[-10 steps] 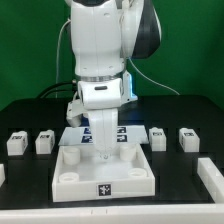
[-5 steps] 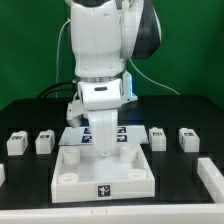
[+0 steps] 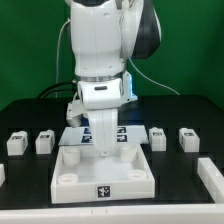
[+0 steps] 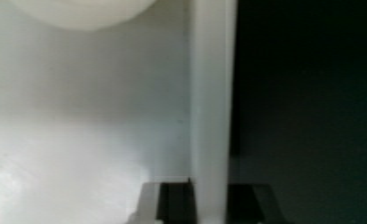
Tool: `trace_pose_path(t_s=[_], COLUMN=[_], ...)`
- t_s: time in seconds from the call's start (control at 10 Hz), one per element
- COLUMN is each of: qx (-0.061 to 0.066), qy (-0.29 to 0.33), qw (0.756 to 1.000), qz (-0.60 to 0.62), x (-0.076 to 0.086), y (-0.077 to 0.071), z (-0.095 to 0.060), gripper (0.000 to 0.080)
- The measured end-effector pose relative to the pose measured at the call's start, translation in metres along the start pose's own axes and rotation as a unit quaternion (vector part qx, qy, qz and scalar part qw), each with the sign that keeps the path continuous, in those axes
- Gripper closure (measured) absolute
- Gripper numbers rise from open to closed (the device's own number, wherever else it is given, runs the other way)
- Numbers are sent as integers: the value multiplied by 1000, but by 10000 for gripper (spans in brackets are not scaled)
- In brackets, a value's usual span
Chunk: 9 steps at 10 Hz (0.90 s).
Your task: Assemble one leg
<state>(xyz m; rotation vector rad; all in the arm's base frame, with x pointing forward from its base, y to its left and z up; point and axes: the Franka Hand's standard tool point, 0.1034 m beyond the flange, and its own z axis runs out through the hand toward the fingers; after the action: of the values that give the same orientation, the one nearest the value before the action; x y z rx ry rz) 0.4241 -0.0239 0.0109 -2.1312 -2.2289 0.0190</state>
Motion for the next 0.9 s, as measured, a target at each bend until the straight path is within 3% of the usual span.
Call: trace_pose_path(t_s=[0.1, 0.3, 0.6, 0.9], qx=[-1, -10, -19, -38], qy=[1, 10, 27, 36], qw=[1000, 1000, 999, 999], qz=[11, 18, 15, 9], x=[5, 32, 71, 84], y=[2, 12, 42, 60], z=[0, 1, 1, 0], gripper=[741, 740, 740, 739])
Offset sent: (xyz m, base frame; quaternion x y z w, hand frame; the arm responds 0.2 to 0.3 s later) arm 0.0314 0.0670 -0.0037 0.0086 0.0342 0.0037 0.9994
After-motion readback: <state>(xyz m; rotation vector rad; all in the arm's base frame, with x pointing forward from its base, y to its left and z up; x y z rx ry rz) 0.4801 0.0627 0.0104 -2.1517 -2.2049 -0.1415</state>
